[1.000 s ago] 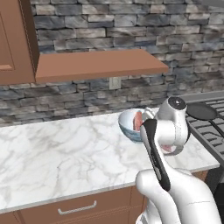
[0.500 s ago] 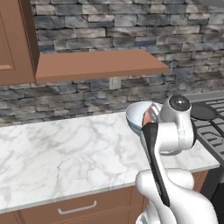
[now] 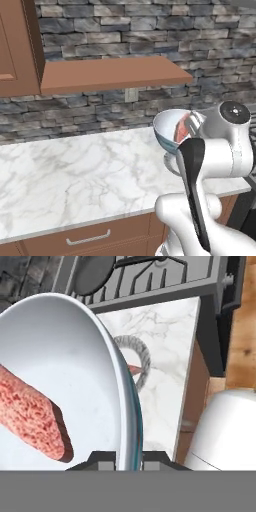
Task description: Place one of the steaks on the plate and the other in the bowl. Then place the bowl in the fridge.
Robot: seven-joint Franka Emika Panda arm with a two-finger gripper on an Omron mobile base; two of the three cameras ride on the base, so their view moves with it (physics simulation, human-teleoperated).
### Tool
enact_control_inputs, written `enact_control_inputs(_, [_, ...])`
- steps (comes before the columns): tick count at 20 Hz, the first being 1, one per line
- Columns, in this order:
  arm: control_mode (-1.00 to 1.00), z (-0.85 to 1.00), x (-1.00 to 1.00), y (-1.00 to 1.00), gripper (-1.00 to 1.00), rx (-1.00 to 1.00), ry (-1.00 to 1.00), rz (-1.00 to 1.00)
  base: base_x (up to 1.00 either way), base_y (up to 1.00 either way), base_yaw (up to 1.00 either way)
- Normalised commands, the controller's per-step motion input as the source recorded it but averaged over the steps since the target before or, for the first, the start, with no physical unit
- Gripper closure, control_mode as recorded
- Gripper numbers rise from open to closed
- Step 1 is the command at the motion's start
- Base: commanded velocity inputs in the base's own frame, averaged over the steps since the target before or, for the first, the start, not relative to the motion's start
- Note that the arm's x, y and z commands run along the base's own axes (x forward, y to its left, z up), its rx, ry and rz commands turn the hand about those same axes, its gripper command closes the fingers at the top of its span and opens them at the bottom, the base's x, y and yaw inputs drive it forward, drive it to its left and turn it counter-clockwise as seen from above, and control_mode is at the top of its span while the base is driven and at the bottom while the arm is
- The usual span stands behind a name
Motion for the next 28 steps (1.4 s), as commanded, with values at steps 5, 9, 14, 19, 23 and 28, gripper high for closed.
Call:
enact_control_inputs(5, [1.0,0.37,-0.58,-0.05,1.0,0.0,-0.21,0.0,-0.14,-0.07,0.0])
enact_control_inputs(9, [1.0,0.0,0.0,0.0,1.0,0.0,0.0,0.0,-0.13,-0.85,-0.02])
enact_control_inputs(14, [1.0,0.0,0.0,0.0,1.0,0.0,0.0,0.0,-0.07,-0.98,-0.41])
enact_control_inputs(19, [1.0,0.0,0.0,0.0,1.0,0.0,0.0,0.0,0.0,-0.12,-0.95])
enact_control_inputs(23, [1.0,0.0,0.0,0.0,1.0,0.0,0.0,0.0,-0.31,0.14,-0.92])
enact_control_inputs(28, [1.0,0.0,0.0,0.0,1.0,0.0,0.0,0.0,-1.0,0.97,-0.13])
